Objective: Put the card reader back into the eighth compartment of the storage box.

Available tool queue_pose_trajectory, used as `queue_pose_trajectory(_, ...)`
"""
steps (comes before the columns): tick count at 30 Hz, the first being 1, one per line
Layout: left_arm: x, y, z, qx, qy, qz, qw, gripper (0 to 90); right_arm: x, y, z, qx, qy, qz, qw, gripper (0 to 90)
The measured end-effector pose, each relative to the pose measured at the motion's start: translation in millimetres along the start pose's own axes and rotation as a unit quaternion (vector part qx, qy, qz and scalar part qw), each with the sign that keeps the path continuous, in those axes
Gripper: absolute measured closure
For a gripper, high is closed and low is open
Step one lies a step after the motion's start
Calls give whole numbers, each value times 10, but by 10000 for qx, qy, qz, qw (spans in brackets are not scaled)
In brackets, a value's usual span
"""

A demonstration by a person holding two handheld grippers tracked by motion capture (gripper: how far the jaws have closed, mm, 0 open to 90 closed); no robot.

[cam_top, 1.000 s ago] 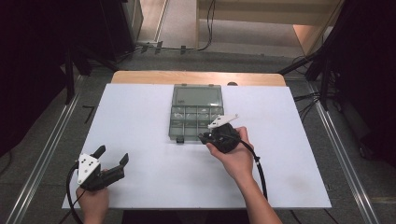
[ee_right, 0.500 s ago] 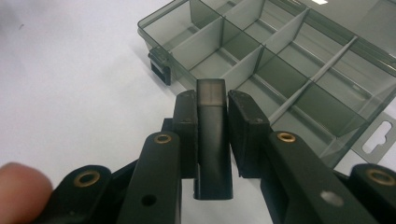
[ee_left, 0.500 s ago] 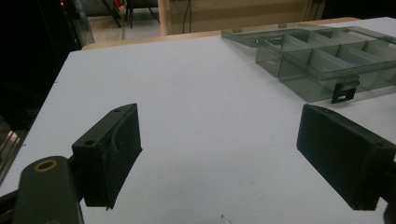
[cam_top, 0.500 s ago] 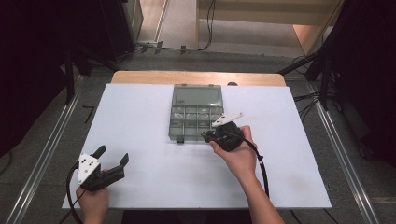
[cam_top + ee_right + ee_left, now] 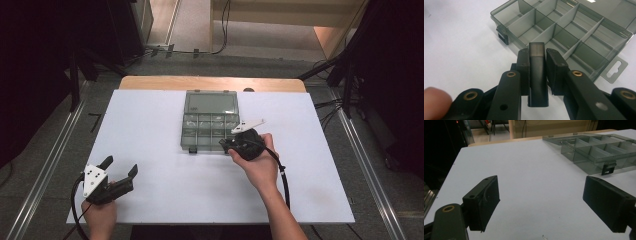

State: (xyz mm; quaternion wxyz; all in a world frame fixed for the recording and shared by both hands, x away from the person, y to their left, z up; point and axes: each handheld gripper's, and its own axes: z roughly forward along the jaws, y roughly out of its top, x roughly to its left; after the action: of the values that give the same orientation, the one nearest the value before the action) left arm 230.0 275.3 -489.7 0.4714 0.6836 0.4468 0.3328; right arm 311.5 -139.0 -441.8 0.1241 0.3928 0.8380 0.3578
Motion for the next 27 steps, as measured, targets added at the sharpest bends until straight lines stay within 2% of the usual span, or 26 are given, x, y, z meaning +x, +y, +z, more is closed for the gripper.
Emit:
queue_pose_trajectory(22,3,0,0,2,4,-1,10000,142,-169,-57,-40,-6,-165,111,9998,718)
queue_pose_trajectory(27,3,-1,1,3,5,0,10000,142,-214,-77,-34,-16,-205,209,9996,718)
